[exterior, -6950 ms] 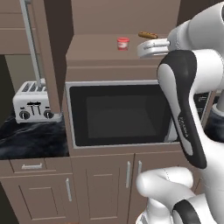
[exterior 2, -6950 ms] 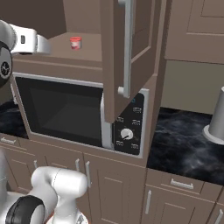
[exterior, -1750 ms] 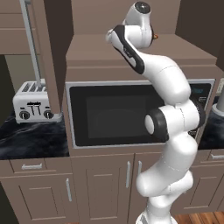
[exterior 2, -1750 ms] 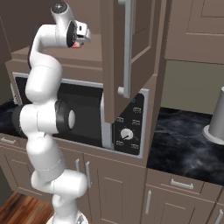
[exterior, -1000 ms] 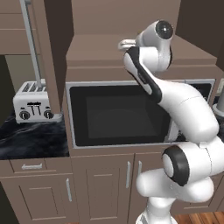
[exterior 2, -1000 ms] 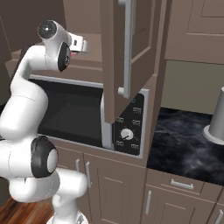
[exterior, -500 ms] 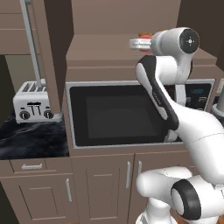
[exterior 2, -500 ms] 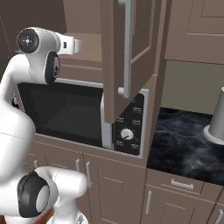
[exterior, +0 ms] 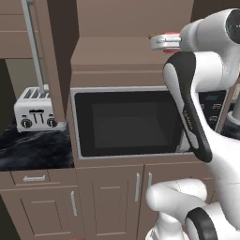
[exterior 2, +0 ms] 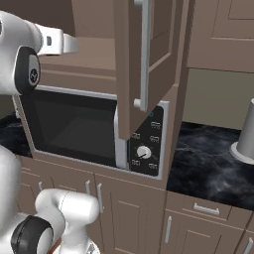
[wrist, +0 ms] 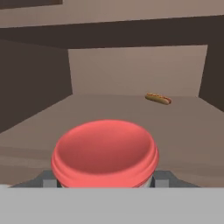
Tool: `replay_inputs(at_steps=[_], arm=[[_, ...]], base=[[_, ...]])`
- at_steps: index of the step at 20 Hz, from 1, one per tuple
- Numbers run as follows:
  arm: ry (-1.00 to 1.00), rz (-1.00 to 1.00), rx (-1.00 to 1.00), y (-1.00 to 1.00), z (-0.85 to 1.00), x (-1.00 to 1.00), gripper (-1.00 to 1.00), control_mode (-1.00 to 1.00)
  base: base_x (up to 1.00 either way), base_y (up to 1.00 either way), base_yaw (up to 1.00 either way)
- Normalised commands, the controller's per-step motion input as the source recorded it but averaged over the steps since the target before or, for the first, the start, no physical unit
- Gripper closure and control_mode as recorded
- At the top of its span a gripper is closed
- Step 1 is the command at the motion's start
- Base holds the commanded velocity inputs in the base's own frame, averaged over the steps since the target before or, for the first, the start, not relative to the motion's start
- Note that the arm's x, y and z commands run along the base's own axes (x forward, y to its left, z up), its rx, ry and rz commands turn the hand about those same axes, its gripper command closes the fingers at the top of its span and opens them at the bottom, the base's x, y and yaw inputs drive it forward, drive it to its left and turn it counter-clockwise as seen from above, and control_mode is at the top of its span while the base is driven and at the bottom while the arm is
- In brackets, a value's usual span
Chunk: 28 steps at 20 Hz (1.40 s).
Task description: Pick the avocado and bread from the counter and place them on the plate. Then pick the jam from the cabinet and place it next to the plate. Lastly close the cabinet door.
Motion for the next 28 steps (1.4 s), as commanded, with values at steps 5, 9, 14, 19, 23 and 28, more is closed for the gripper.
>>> replay_inputs(at_steps=[5,9,14,19,23,28], arm=[[0.00,0.00,-0.06,0.00,-0.36,-0.62,1.00,-1.00],[-0.07,0.00,0.00,-0.07,-0.88,-0.35,1.00,-1.00],[-0.10,0.00,0.00,-0.13,-0.28,-0.46,1.00,-1.00],[0.00,0.00,0.00,-0.08,0.22,-0.55,1.00,-1.00],[0.01,0.00,0.00,-0.06,0.18,-0.58,1.00,-1.00],[0.07,0.00,0.00,0.00,0.05,-0.39,1.00,-1.00]], base=[[0.00,0.00,0.00],[0.00,0.00,0.00],[0.00,0.00,0.00],[0.00,0.00,0.00],[0.00,0.00,0.00],[0.00,0.00,0.00]])
